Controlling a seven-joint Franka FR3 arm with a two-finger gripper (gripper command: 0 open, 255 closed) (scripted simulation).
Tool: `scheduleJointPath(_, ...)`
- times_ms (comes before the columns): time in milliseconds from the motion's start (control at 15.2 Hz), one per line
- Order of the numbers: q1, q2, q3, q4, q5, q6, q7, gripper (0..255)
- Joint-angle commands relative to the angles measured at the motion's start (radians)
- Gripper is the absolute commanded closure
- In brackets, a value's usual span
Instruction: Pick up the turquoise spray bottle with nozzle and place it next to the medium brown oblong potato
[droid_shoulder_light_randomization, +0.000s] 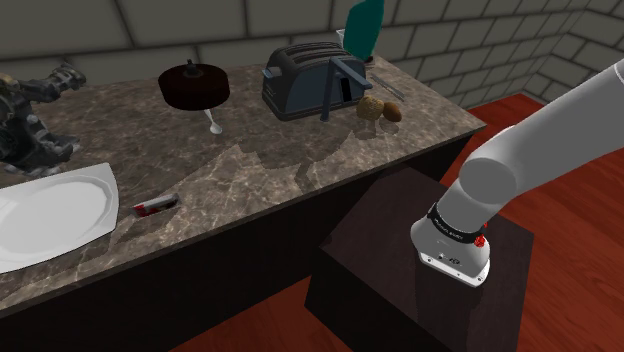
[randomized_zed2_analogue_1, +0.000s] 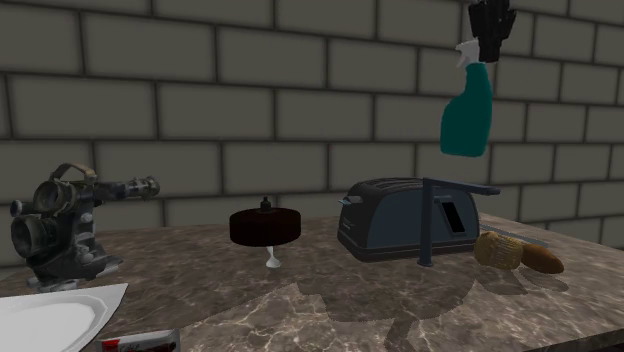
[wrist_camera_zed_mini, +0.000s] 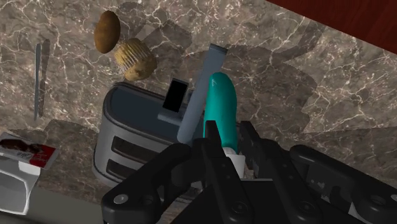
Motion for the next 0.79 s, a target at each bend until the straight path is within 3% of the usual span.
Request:
scheduleJointPath(0, -0.016, 0.003, -0.037, 0.007, -0.008, 0.001, -0.055, 255)
scheduleJointPath(396, -0.060, 0.037, -0.140, 0.042, -0.022, 0.013, -0.201, 255)
scheduleJointPath(726, -0.062, 0.005, -0.140, -0.060, -0.026, 0.083, -0.194, 255)
